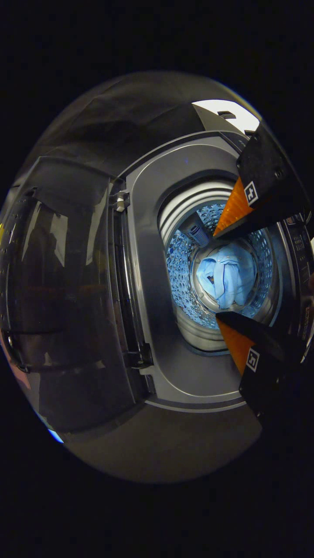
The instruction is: Put the clothes into the washing machine and then close the washing machine lid.
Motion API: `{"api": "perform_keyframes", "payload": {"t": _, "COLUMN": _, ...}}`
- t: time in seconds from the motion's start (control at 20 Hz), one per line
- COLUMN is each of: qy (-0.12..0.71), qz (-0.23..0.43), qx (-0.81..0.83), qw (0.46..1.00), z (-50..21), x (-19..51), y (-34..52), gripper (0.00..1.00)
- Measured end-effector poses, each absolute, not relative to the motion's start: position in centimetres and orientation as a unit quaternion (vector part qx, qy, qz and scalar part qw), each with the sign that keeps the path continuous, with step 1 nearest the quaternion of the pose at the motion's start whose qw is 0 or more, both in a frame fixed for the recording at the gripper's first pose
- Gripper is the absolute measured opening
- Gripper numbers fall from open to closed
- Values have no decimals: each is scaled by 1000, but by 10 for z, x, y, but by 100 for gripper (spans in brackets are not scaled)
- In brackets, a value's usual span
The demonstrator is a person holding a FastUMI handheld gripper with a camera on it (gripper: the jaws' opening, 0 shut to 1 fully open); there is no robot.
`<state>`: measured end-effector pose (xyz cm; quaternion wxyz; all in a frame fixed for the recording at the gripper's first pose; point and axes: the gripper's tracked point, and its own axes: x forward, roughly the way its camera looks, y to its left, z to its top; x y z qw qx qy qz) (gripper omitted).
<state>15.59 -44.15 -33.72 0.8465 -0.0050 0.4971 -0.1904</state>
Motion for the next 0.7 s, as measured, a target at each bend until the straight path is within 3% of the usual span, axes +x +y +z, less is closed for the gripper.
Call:
{"api": "perform_keyframes", "payload": {"t": 0.35, "qy": 454, "qz": -205, "qx": -15, "qw": 867, "z": -292, "x": 165, "y": -447, "gripper": 100}}
{"api": "perform_keyframes", "payload": {"t": 0.7, "qy": 322, "qz": -207, "qx": -10, "qw": 924, "z": -176, "x": 209, "y": -445, "gripper": 100}}
